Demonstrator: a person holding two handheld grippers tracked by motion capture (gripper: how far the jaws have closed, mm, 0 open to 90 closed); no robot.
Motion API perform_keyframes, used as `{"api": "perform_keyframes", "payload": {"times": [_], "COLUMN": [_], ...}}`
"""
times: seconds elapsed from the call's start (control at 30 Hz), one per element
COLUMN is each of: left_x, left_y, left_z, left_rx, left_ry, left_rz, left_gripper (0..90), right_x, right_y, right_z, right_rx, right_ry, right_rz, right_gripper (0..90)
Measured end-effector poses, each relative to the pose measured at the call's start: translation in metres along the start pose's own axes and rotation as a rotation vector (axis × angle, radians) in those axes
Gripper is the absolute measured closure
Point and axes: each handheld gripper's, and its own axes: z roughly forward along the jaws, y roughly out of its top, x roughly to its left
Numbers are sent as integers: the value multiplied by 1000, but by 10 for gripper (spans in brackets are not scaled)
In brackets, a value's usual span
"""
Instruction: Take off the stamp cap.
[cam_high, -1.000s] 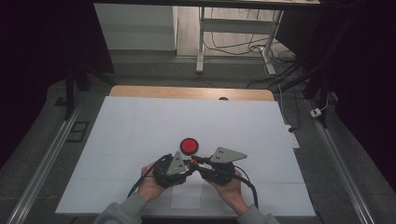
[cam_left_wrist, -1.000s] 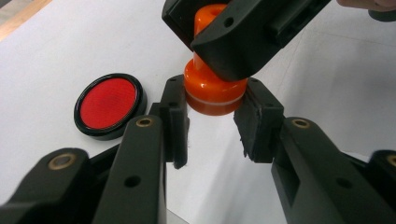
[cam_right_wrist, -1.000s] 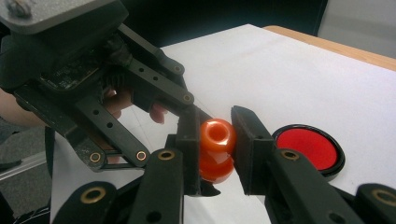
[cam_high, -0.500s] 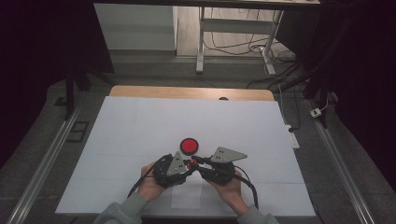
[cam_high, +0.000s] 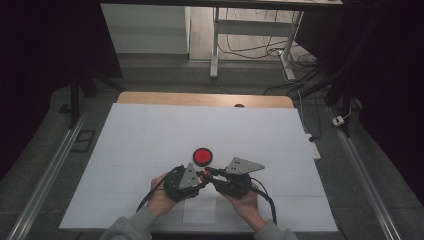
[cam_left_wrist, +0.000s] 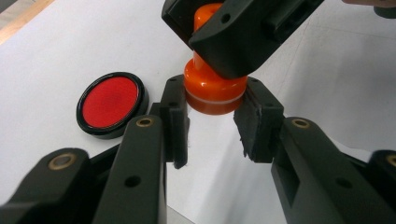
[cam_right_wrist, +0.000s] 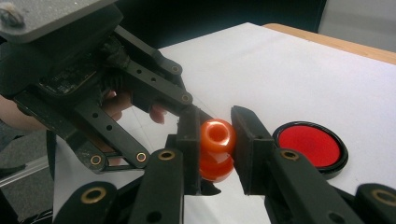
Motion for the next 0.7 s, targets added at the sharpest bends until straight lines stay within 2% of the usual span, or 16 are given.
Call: {"api": "perform_keyframes", "payload": {"times": [0.17, 0.2, 0.23, 0.27, 0.3, 0.33, 0.37, 0.43, 0.53, 0.7], "left_x": [1, 0, -2, -2, 0, 1, 0, 2, 1, 5], "left_y": [0, -1, -8, -13, -17, -14, -7, 2, 1, -4], "left_z": [0, 4, 11, 14, 11, 5, -2, -11, -11, -9], "left_rx": [-1, 71, 124, 119, 30, -13, -10, -59, -45, -40], "left_ry": [-6, 15, 43, 30, -31, -28, 17, -4, -2, 0], "left_rz": [-10, 15, 51, 24, -76, -99, -42, -59, -45, -59], "left_gripper": [655, 656, 656, 656, 656, 656, 656, 656, 656, 654], "right_x": [0, 0, 0, -9, -9, -12, -14, -17, -17, -16], "right_y": [0, 0, 1, 10, 10, 15, 16, 14, 13, 13], "right_z": [0, 0, -5, -19, -19, -26, -32, -36, -33, -32], "right_rx": [-1, -4, -56, -120, -120, -126, -130, -137, -123, -121], "right_ry": [1, 1, -33, -53, -53, -72, -88, -87, -70, -57], "right_rz": [-2, -2, -1, 34, 34, 17, 0, 16, 18, 21], "right_gripper": [728, 728, 729, 729, 729, 729, 729, 729, 728, 728]}}
